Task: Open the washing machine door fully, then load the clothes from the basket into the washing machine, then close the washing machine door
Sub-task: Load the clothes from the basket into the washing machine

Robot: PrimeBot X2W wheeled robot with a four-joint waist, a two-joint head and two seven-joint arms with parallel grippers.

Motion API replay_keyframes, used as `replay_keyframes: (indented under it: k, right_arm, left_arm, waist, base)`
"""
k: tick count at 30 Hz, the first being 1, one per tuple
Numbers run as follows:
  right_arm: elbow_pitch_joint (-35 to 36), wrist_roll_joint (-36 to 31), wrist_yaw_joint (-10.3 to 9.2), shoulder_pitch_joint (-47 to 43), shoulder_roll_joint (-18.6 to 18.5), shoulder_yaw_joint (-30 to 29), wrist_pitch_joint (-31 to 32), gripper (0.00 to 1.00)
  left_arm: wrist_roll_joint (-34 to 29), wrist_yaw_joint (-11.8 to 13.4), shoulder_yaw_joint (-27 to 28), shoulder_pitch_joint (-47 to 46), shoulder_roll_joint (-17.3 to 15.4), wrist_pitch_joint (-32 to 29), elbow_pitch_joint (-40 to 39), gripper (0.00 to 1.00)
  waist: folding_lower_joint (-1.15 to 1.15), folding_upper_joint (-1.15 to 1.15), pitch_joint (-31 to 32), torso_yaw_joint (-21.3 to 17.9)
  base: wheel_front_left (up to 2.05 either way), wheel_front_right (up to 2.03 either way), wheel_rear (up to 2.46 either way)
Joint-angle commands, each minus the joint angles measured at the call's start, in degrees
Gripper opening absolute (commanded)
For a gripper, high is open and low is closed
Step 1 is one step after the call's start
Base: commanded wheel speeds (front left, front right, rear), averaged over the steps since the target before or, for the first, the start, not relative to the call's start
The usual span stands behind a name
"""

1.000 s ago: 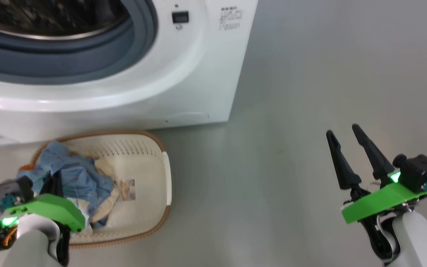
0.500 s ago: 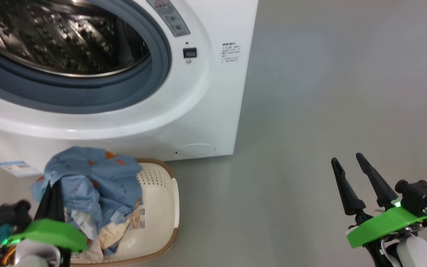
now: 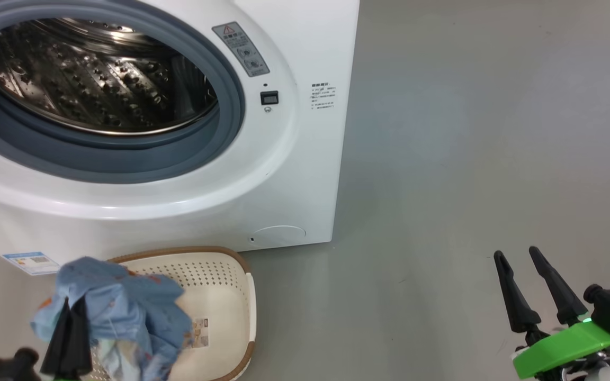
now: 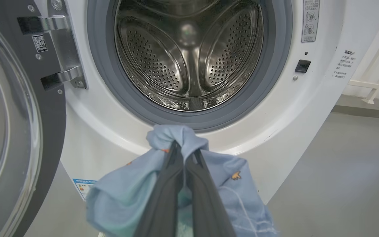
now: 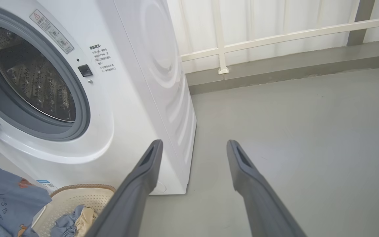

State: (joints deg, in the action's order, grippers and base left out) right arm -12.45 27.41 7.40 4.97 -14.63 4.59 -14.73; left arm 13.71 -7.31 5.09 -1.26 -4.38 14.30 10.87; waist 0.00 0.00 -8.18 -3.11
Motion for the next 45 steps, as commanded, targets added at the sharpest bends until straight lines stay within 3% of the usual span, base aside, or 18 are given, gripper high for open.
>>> replay_keyframes:
  k: [1,8,15,21,30,35,45]
  right_arm:
    - [1.50,0.29,0.09,-0.55,-0.88,0.65,-0.27,1.00]
    - [1.99,0.21,0.09,-1.32,-0.78,-0.37,-0.27,1.00]
    - [2.26,0.01,0.09,-1.11,-0.47,-0.98,-0.27,1.00]
    - [2.66,-0.14,0.09,0.23,0.17,-1.06,-0.27,1.00]
    - [2.91,-0.31,0.09,2.66,1.04,-0.62,-0.27,1.00]
    - [3.15,-0.39,0.09,4.03,1.51,-0.26,-0.27,1.00]
    - [3.30,-0.52,0.09,6.07,2.55,0.74,-0.27,1.00]
  left_arm:
    - [-0.09,-0.15,2.10,0.10,-0.59,0.70,-2.26,0.00]
    - [0.13,-0.16,2.97,4.67,0.57,0.70,-7.82,0.00]
    - [3.32,-0.17,1.80,2.72,1.00,0.70,-9.66,0.00]
    - [5.60,-0.17,0.91,-5.36,-1.80,0.70,-10.91,0.00]
    - [4.08,-0.17,3.01,-22.13,-5.68,0.70,-10.82,0.00]
    - [3.08,-0.17,2.38,-30.95,-6.87,0.70,-6.73,0.00]
    - [3.27,-0.17,0.33,-40.39,-8.73,0.70,9.70,0.00]
  waist:
    - [0.00,0.00,0.08,-0.07]
    - [0.00,0.00,-0.29,-0.20]
    - [0.00,0.00,-1.24,0.17]
    - [0.00,0.00,-3.73,0.24]
    - [0.00,0.00,-7.61,-0.70]
    - [0.00,0.00,-9.83,-1.63]
    - [0.00,0.00,-13.23,-3.90]
  base:
    - [0.00,0.00,0.00]
    - [0.00,0.00,0.00]
    - [0.00,0.00,0.00]
    - [0.00,0.00,0.00]
    - [0.00,0.00,0.00]
    - [0.00,0.00,0.00]
    - [0.00,0.00,0.00]
